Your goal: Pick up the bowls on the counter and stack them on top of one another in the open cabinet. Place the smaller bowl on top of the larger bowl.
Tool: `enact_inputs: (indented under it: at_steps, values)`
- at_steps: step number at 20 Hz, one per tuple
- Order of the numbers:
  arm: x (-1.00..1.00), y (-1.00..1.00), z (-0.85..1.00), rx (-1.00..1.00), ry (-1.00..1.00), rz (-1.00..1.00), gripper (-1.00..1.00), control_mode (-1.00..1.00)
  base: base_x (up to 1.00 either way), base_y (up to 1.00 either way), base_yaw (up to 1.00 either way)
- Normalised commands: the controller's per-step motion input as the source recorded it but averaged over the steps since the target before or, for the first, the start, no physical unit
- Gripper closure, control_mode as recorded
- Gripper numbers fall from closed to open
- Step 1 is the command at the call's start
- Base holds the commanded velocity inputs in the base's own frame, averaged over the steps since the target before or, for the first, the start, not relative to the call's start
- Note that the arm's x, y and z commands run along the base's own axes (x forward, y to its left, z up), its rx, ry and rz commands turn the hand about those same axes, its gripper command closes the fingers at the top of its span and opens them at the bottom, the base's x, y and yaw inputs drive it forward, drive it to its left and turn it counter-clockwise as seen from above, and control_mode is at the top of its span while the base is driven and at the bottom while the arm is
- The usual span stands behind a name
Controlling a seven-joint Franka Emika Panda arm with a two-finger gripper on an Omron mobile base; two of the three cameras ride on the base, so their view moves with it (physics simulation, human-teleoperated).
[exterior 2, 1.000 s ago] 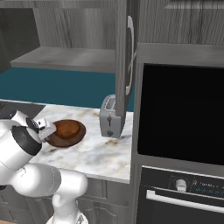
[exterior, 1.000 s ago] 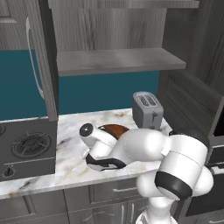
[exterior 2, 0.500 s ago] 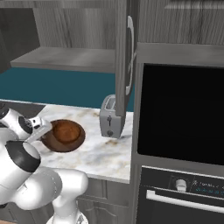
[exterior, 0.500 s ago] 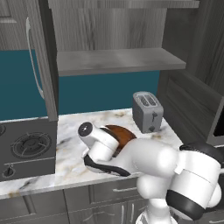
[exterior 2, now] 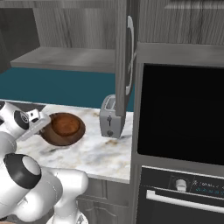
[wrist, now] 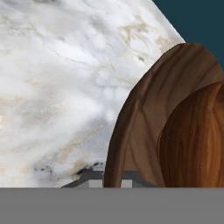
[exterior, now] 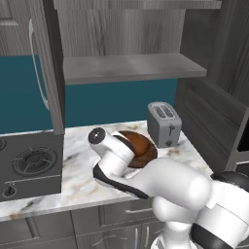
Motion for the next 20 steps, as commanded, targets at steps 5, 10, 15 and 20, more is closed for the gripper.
enact_inputs:
  at_steps: [5, 10, 15, 20]
  values:
    - [-0.19, -0.04, 0.47, -0.05, -0.03, 0.01, 1.0, -1.0, 0.0, 0.0, 0.0]
    - [-0.08, -0.06, 0.47, -0.04, -0.02, 0.03, 1.0, -1.0, 0.0, 0.0, 0.0]
    - [-0.13, -0.1, 0.46, -0.02, -0.04, 0.05, 1.0, -1.0, 0.0, 0.0, 0.0]
    - [-0.22, -0.06, 0.49, -0.01, -0.09, 0.07, 1.0, -1.0, 0.0, 0.0, 0.0]
